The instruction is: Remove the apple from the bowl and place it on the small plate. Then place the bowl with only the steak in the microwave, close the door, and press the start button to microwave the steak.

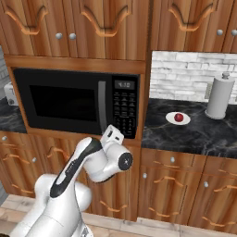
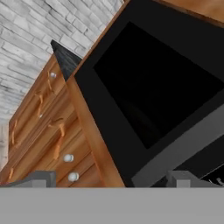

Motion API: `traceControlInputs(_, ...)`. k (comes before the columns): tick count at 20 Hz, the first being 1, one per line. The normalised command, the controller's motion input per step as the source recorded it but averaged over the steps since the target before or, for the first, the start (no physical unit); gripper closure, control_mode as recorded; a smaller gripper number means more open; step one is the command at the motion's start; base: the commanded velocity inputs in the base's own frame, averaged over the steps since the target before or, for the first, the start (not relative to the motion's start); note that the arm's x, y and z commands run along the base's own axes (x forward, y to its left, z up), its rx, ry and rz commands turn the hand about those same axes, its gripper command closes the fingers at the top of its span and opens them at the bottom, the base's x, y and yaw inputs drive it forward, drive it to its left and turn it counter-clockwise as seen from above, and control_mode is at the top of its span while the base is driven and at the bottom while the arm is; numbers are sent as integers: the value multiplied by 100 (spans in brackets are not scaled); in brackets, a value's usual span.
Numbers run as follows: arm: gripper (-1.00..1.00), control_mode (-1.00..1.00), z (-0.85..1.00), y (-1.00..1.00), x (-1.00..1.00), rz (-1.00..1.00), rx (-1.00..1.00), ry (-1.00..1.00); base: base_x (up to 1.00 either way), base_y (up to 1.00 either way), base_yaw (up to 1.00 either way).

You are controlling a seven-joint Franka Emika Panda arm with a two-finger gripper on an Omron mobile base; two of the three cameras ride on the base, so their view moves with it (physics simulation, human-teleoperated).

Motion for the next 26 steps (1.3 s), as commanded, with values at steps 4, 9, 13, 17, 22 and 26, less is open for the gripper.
traceControlInputs(4,-100,-100,-16,-18,28,0,6,0,0,0,0)
traceControlInputs(9,-100,-100,-25,-1,38,0,4,0,0,0,0)
traceControlInputs(13,-100,-100,-18,-4,34,0,4,0,0,0,0)
traceControlInputs(17,-100,-100,-9,-18,26,0,7,0,0,0,0)
traceControlInputs(22,-100,-100,-12,-16,34,0,7,0,0,0,0)
traceControlInputs(26,-100,-100,-23,-2,42,0,5,0,0,0,0)
